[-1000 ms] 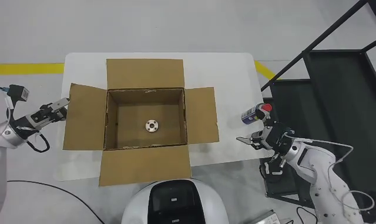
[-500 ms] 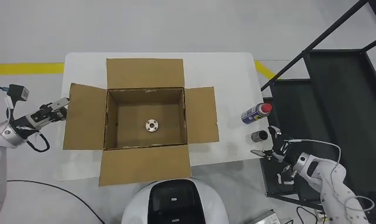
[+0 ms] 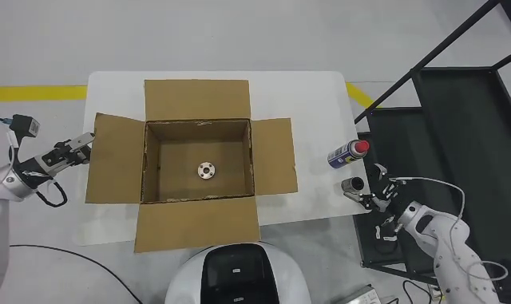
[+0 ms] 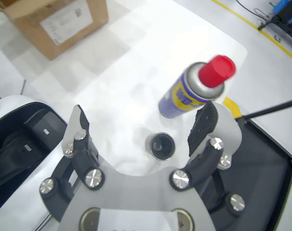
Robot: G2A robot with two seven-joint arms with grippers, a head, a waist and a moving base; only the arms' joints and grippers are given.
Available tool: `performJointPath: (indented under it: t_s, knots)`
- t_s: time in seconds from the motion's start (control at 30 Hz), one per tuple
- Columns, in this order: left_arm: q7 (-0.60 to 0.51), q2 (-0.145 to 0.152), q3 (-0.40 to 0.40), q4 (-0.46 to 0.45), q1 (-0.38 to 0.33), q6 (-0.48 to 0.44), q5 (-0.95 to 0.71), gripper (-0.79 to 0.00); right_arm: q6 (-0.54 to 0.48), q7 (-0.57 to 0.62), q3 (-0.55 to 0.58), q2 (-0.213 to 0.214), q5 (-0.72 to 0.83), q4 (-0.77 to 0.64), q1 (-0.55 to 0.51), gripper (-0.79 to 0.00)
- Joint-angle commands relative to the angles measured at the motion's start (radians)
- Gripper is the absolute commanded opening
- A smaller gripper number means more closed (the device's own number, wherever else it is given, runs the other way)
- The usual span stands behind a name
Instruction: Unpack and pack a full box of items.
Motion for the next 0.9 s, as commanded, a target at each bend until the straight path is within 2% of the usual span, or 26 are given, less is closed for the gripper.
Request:
performJointPath:
  t_s: [0.0, 0.37, 0.87]
  knots:
    - [0.0, 0.0, 0.0, 0.0, 0.0, 0.0, 0.0, 0.0, 0.007, 0.027, -0.012, 0.0, 0.002, 0.039, 0.015, 0.0]
    - [0.0, 0.0, 0.0, 0.0, 0.0, 0.0, 0.0, 0.0, 0.016, 0.072, -0.075, -0.002, 0.035, 0.223, 0.116, 0.0]
    - [0.0, 0.0, 0.0, 0.0, 0.0, 0.0, 0.0, 0.0, 0.041, -0.007, -0.149, -0.001, 0.002, 0.432, 0.249, 0.0]
